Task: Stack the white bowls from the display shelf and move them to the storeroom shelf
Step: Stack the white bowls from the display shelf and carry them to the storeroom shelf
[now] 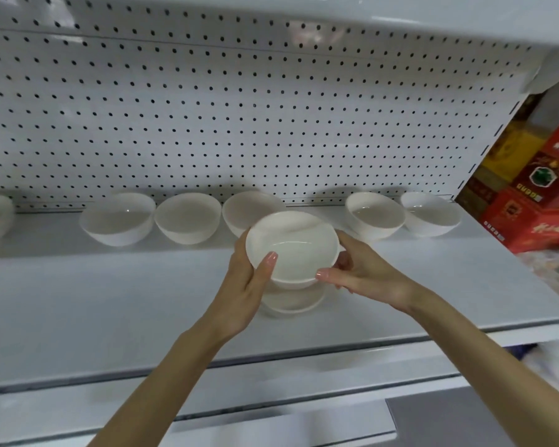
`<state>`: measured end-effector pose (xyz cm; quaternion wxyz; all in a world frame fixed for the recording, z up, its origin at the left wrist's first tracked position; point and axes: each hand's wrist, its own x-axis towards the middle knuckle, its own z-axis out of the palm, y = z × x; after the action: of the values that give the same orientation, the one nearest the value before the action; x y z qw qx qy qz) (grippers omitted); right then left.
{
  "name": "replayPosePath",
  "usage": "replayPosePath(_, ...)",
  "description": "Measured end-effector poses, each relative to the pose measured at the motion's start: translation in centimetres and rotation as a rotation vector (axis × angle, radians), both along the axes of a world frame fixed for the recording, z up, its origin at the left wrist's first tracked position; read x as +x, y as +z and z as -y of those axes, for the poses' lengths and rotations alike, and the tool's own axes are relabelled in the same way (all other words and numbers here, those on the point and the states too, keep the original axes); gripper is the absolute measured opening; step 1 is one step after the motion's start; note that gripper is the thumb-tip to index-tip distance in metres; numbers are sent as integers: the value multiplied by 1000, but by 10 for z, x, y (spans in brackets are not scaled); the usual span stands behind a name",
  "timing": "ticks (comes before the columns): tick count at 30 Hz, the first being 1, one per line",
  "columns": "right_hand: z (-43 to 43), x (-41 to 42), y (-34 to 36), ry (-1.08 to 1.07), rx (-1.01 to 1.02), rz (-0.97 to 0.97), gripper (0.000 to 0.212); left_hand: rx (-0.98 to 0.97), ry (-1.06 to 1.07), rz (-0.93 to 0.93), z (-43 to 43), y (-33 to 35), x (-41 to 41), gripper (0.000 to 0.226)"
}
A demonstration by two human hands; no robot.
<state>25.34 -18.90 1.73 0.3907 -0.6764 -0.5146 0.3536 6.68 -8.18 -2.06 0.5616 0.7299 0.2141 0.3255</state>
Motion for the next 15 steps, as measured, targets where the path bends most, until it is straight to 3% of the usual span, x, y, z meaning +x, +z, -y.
replayPosePath(3, -2, 0, -7, -16, 7, 156, 61, 14, 55, -8, 1, -11, -1, 36)
replayPosePath(5, -1, -2, -9, -10, 16, 197, 64, 14, 70, -24, 2, -14, -1, 36)
replayPosePath(15, 1, 2, -41, -7, 1, 15, 95, -93, 64, -32, 12, -27, -1, 36)
